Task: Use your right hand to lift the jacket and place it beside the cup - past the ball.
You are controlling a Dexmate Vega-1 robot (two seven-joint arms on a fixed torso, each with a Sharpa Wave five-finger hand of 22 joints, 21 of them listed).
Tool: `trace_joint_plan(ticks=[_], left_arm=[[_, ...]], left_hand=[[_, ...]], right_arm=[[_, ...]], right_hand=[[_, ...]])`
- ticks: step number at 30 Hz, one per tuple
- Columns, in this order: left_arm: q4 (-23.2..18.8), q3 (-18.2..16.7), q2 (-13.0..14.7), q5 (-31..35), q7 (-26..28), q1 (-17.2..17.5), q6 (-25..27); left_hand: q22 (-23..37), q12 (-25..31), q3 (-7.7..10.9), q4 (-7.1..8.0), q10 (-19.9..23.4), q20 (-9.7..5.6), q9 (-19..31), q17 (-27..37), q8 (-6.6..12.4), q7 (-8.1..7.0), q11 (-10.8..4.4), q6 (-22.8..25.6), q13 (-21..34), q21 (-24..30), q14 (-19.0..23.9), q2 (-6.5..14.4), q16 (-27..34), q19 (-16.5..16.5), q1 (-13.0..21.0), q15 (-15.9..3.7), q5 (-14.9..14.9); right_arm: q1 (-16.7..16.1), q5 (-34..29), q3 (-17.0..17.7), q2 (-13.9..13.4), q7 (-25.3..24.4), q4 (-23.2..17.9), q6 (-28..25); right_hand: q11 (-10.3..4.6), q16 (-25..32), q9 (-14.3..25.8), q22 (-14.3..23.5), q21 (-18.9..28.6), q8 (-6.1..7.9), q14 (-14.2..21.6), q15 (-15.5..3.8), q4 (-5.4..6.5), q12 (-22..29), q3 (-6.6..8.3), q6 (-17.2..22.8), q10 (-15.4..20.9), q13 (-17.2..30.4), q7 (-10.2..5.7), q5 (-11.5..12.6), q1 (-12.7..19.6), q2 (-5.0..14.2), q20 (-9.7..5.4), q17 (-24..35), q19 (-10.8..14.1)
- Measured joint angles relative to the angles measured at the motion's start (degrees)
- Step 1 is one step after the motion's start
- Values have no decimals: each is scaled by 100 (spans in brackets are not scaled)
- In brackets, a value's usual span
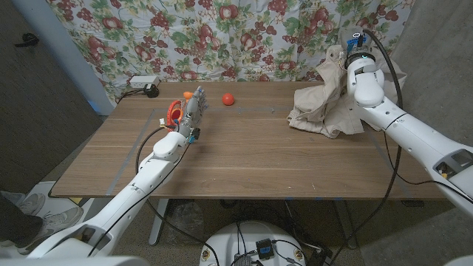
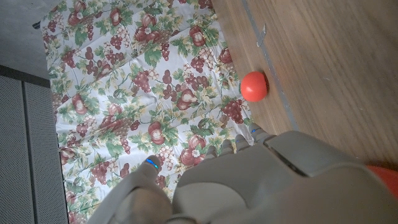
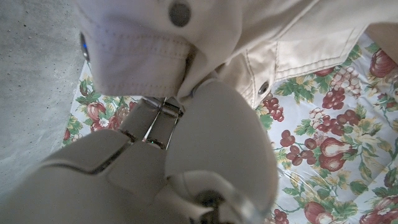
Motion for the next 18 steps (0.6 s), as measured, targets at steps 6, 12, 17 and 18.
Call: trace_joint_plan(ticks=[6, 12, 17, 18], left_arm=[[-78, -29, 38, -9, 10, 64, 0], [-180, -60, 81, -18, 23, 146, 3], [-251, -76, 103, -22, 29, 195, 10], [-271, -84, 113, -23, 31, 213, 11]], left_hand=[[0, 0, 0, 0, 0, 0, 0, 0, 0, 0, 0, 0, 0, 0, 0, 0, 0, 0, 0, 0, 0], [0, 0, 0, 0, 0, 0, 0, 0, 0, 0, 0, 0, 0, 0, 0, 0, 0, 0, 0, 0, 0], [0, 0, 0, 0, 0, 0, 0, 0, 0, 0, 0, 0, 0, 0, 0, 0, 0, 0, 0, 0, 0], [0, 0, 0, 0, 0, 0, 0, 0, 0, 0, 0, 0, 0, 0, 0, 0, 0, 0, 0, 0, 0]], right_arm=[[-67, -53, 50, -31, 213, -137, 41], [-134, -96, 101, -69, 523, -266, 100], [-201, -101, 153, -106, 696, -372, 144], [-203, -101, 155, -107, 732, -376, 153]], right_hand=[[0, -4, 0, 0, 0, -18, 20, 20, 0, 0, 0, 7, 0, 27, 7, 0, 0, 0, 0, -3, 0], [0, -23, -1, 0, 45, -18, 20, 20, 0, 0, 0, 7, -1, 30, 7, 0, 0, 0, 0, 9, 1], [0, -30, -1, 0, 45, -19, 20, 20, 0, -21, 0, 7, 0, 33, 7, 0, 0, 0, -1, 21, 0], [0, -31, -1, 0, 45, -21, 20, 20, 0, -21, 0, 7, -1, 33, 7, 0, 0, 0, -1, 26, 0]])
